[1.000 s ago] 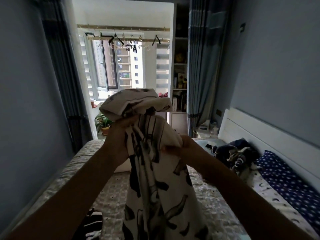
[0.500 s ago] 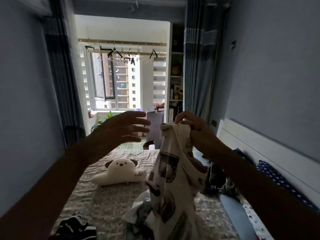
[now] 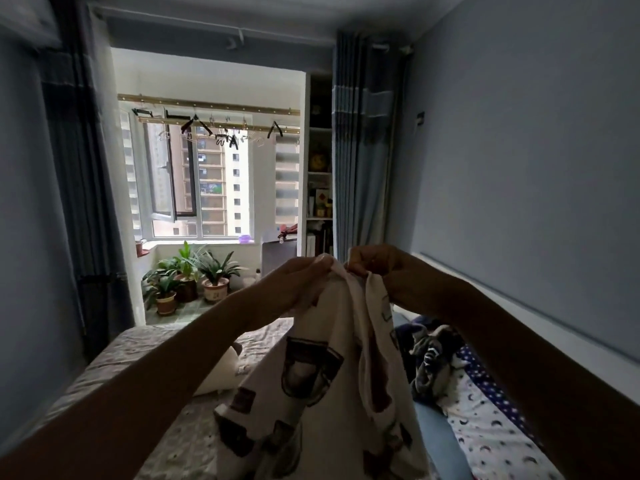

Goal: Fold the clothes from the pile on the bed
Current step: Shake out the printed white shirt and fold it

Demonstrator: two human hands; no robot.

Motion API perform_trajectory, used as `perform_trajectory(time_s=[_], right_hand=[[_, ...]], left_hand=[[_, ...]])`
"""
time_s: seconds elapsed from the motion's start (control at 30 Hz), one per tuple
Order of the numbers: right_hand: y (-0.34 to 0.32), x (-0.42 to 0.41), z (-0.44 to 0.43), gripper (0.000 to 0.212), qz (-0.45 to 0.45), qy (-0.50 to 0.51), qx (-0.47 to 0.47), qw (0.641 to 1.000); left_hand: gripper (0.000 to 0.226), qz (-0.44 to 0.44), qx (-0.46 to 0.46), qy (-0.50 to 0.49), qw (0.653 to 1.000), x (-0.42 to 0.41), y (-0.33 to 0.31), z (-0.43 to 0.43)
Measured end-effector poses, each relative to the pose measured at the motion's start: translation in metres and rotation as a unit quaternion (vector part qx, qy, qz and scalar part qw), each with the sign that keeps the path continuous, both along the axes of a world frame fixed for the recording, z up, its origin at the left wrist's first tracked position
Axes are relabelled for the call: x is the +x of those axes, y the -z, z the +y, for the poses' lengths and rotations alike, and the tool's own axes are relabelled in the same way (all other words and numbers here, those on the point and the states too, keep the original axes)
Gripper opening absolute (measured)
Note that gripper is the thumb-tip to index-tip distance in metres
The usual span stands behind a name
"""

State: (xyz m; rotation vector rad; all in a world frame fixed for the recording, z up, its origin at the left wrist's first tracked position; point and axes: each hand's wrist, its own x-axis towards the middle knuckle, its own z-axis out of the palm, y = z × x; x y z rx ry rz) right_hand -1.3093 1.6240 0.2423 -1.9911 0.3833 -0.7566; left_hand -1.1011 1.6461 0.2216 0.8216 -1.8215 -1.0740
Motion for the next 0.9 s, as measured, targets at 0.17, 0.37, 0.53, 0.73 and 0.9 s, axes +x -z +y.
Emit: perform_trajectory(time_s=[0.17, 0.37, 0.53, 0.73, 0.9], right_hand=[[-0.002, -0.014, -0.001, 0.041, 0.065, 0.096, -0.045, 0.992], [-0.003, -0.007, 0.000, 0.024, 0.076, 0.140, 0.091, 0.983], [0.002, 0.011, 0.002, 0.020, 0.088, 0.134, 0.048, 0.986], [0.017, 0.007, -0.026, 0.031, 0.222, 0.228, -0.080, 0.945], [0.013, -0.011, -0.037, 0.024, 0.181, 0.296, -0.033, 0.937]], left_hand=[[0.040, -0.014, -0.158, -0.166, 0.973, -0.014, -0.012, -0.008], [0.038, -0.059, -0.295, -0.200, 0.932, -0.019, -0.051, -0.007], [0.035, -0.125, -0.369, -0.198, 0.900, -0.015, -0.074, -0.012], [0.030, -0.163, -0.402, -0.252, 0.865, 0.023, -0.097, -0.018], [0.040, -0.206, -0.378, -0.328, 0.841, 0.076, -0.109, -0.023]])
